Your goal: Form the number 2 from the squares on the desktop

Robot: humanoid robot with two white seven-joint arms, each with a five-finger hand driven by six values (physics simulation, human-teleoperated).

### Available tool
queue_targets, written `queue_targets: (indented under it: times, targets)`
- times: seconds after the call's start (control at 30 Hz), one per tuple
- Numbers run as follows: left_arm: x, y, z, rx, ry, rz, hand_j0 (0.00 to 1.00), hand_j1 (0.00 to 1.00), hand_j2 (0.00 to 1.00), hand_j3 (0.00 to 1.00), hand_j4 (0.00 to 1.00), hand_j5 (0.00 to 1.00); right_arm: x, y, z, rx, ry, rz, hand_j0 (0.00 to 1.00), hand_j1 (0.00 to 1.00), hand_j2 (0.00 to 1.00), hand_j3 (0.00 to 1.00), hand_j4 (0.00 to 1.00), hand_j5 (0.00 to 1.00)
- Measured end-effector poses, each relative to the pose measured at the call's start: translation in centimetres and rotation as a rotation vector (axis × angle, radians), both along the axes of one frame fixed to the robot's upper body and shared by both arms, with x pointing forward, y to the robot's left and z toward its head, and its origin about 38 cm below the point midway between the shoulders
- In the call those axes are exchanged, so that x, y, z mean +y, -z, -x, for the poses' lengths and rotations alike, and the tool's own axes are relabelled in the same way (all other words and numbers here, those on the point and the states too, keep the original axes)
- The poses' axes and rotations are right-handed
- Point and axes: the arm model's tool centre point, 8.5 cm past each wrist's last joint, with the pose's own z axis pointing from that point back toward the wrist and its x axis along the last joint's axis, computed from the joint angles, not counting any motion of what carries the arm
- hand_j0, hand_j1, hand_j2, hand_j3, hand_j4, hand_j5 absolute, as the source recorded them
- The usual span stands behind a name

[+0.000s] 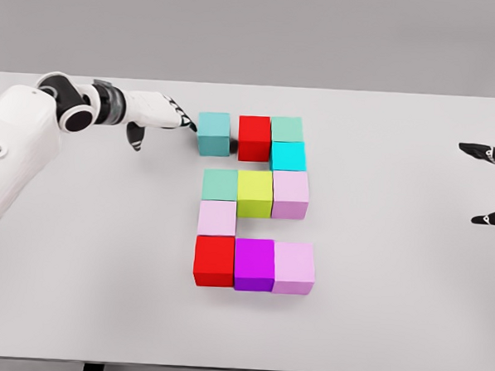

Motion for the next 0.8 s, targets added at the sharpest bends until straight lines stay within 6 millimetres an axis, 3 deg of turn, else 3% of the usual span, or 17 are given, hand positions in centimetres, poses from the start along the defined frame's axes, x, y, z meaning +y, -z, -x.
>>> queue_targets:
  times: [0.3,0.8]
  targets:
    - [-0.3,0.0,0.0,-0.003,0.010,-0.005,1.00,1.00,1.00,1.00,1.00,1.00,0.1,0.1,-0.1,0.000,0.000,0.003,1.00,1.00,1.00,1.00,1.00,1.00]
    - [-0.6,-0.1,0.1,-0.005,0.024,-0.005,1.00,1.00,1.00,1.00,1.00,1.00,2.1,0.5,-0.5,-0.015,-0.042,-0.009,1.00,1.00,1.00,1.00,1.00,1.00]
